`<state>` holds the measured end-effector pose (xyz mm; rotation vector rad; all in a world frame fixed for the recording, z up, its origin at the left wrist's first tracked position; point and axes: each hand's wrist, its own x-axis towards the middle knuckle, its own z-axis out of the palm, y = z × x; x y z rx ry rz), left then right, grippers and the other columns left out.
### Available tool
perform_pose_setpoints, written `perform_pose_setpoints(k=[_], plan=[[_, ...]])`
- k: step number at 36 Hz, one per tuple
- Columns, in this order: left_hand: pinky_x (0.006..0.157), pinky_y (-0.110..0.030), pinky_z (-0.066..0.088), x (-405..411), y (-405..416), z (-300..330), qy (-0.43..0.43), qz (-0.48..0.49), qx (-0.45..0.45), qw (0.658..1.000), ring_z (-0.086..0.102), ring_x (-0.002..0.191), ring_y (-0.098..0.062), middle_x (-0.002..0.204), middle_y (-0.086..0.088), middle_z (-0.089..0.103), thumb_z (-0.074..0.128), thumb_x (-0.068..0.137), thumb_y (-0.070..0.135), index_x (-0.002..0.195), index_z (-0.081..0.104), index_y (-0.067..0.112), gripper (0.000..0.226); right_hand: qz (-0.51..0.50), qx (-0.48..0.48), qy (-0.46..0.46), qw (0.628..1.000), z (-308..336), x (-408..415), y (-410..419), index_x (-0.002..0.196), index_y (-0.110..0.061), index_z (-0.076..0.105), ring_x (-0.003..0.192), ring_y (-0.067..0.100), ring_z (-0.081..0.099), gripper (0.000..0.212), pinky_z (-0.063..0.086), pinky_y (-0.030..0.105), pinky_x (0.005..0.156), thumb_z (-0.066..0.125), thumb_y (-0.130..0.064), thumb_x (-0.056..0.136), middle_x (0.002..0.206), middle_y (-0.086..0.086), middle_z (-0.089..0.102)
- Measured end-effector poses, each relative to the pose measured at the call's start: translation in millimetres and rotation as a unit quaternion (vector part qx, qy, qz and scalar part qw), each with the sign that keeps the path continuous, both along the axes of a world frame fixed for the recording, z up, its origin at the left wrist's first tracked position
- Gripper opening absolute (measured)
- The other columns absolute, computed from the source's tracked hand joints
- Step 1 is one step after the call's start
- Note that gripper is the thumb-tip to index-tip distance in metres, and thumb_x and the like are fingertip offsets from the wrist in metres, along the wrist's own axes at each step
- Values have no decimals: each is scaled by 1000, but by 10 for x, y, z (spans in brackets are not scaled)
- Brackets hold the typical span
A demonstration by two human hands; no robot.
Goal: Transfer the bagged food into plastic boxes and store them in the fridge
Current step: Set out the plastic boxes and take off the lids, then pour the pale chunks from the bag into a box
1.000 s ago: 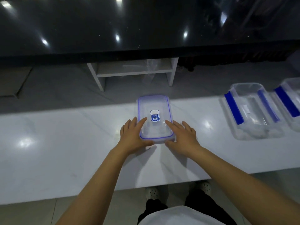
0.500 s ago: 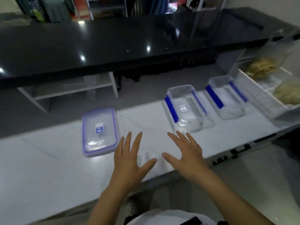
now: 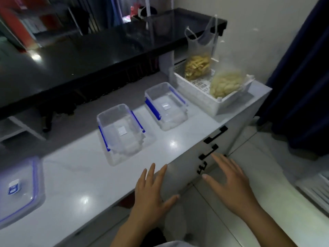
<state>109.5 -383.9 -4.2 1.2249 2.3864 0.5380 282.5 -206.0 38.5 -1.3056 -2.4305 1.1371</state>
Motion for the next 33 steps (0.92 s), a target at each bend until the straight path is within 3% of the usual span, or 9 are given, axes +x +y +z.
perform_pose_setpoints(k=[3, 12, 15, 18, 20, 22, 24, 29, 33], plan=[[124, -40, 3, 140, 217, 9, 1, -36, -10, 999, -18, 152, -14, 164, 17, -19, 34, 72, 87, 147, -12, 62, 92, -32, -14, 15, 999, 10, 208, 188, 144, -51, 30, 151, 17, 14, 67, 20, 46, 120, 65, -53, 87, 160, -13, 27], [121, -38, -1, 10, 1342, 202, 18, -102, 10, 995, -18, 152, -11, 163, 20, -21, 53, 82, 76, 142, -18, 66, 94, -90, -15, 55, 994, 4, 288, 1021, 146, -50, 33, 150, 13, 16, 67, 19, 42, 121, 64, -55, 87, 155, -19, 30], [123, -41, 3, -158, 1871, 335, -3, -102, 68, 992, -12, 153, -10, 165, 21, -14, 60, 86, 66, 144, -12, 66, 93, -102, -1, 58, 993, 20, 290, 1433, 146, -50, 35, 148, 7, 16, 70, 19, 39, 121, 60, -64, 83, 148, -28, 27], [124, -46, 15, -405, 2489, 527, -10, -77, 159, 984, 4, 154, -11, 167, 16, 2, 65, 86, 59, 149, -6, 61, 95, -130, -3, 74, 989, 96, 267, 1939, 146, -45, 39, 145, 5, 24, 81, 25, 38, 119, 57, -75, 73, 154, -24, 31], [122, -51, 22, -597, 2916, 672, -20, -44, 206, 977, 10, 153, -11, 167, 14, 8, 69, 85, 54, 150, -4, 59, 98, -162, -45, 118, 979, 203, 203, 2297, 141, -51, 43, 139, 0, 31, 85, 31, 30, 110, 59, -80, 63, 149, -27, 35], [120, -55, 25, -782, 3317, 804, -33, -8, 242, 970, 13, 153, -14, 167, 13, 11, 73, 84, 49, 152, 0, 55, 100, -183, -91, 163, 965, 335, 109, 2654, 131, -63, 46, 133, -2, 35, 77, 32, 25, 99, 64, -79, 58, 144, -29, 38], [118, -57, 28, -946, 3682, 921, -36, 15, 273, 961, 18, 151, -16, 166, 9, 16, 77, 82, 46, 154, 6, 49, 101, -188, -104, 195, 957, 461, 13, 3009, 120, -72, 49, 132, -1, 38, 62, 34, 27, 97, 66, -76, 60, 141, -29, 43], [119, -58, 26, -1161, 4516, 1165, -5, -4, 300, 954, 16, 152, -21, 166, 4, 14, 77, 78, 54, 155, 6, 45, 105, -190, -90, 249, 945, 759, -299, 3814, 122, -63, 55, 128, 2, 46, 45, 40, 34, 98, 70, -60, 79, 128, -37, 49], [117, -61, 26, -1191, 5071, 1314, 3, -12, 301, 954, 16, 152, -24, 166, 2, 13, 80, 77, 49, 154, 7, 45, 106, -179, -116, 263, 941, 939, -647, 4319, 117, -56, 59, 119, 0, 50, 37, 41, 25, 84, 72, -51, 83, 131, -26, 53]])
